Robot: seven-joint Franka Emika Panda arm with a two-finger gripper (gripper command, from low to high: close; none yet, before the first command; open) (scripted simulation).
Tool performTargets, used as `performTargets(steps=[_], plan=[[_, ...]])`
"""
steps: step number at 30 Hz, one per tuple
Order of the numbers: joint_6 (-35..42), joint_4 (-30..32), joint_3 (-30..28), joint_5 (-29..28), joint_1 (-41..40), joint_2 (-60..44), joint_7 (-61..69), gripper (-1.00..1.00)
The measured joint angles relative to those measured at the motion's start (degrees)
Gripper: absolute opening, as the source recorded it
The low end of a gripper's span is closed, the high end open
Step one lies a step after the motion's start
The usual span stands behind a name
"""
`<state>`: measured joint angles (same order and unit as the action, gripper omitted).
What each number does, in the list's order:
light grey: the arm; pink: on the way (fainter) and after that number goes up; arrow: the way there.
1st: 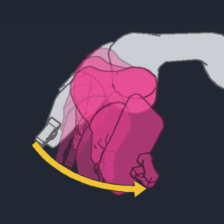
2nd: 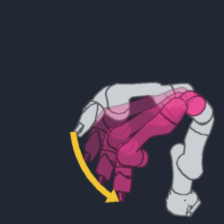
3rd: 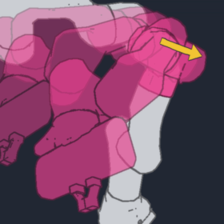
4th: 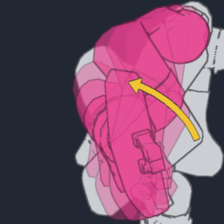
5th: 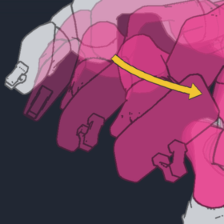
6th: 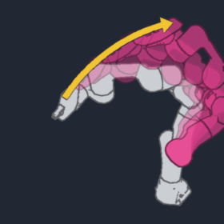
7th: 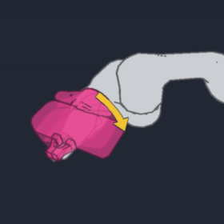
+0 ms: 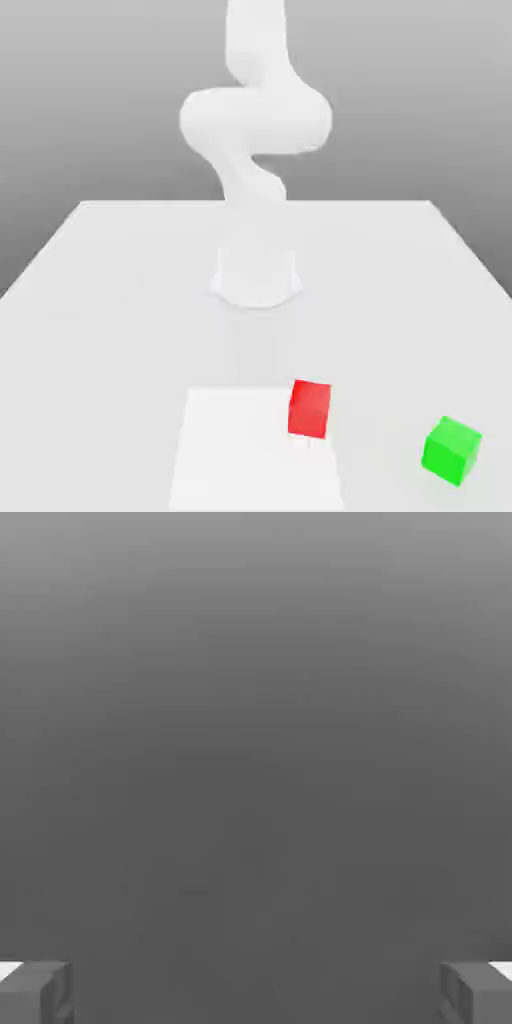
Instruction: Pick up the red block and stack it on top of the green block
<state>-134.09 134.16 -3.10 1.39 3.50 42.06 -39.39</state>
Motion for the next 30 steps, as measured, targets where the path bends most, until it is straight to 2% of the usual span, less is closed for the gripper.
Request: performTargets(steps=[10, 18, 23, 27, 30], plan=[[-9.2, 9.5, -8.9, 5.7, 12.4, -16.2, 26.0, 0.00], [-16.4, 17.0, -11.4, 8.1, 19.2, -28.8, 45.0, 0.00], [-21.2, 21.8, -11.2, 6.2, 21.3, -35.8, 54.3, 0.00], [-25.1, 25.7, -10.9, 0.1, 21.6, -40.3, 58.6, 0.00], [-27.2, 25.9, -10.9, -0.7, 21.5, -42.8, 60.0, 0.00]])
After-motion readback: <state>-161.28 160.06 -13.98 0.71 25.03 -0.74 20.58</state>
